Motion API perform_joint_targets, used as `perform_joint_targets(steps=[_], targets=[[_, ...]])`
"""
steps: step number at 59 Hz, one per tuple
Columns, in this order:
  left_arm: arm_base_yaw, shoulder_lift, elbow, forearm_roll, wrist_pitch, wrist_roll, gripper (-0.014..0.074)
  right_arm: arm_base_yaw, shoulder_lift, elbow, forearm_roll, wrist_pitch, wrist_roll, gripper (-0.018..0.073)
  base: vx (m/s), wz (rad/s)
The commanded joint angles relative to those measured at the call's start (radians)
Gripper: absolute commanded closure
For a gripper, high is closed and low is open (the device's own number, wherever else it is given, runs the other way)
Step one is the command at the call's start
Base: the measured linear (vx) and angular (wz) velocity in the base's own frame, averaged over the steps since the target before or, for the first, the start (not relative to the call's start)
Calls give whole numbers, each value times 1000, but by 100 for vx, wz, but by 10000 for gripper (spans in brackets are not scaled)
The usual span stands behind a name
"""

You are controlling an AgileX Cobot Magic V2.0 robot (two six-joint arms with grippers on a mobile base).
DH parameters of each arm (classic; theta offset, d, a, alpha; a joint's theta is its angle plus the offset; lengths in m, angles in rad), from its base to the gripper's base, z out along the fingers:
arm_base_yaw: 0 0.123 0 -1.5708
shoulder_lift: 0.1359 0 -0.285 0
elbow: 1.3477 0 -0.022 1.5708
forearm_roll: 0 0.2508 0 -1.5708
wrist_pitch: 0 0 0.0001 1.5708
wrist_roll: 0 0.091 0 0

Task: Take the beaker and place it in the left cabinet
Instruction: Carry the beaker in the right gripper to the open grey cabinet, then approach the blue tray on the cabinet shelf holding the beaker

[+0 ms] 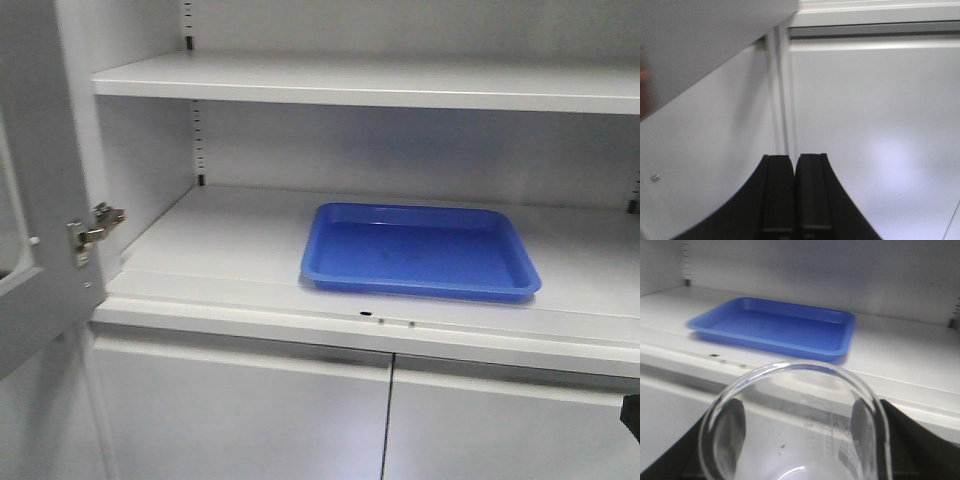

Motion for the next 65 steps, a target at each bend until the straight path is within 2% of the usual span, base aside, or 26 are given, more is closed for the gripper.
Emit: perform_joint_targets(steps=[1,20,65], targets=[[0,-16,-16,0,-83,-4,593,-4,2,-33,-8,-37,4,561,36,-58],[0,-16,-16,0,-83,-4,593,-4,2,-33,-8,-37,4,561,36,-36],[0,-16,-16,0,-83,-4,593,-4,2,-33,-8,-37,4,561,28,-7]])
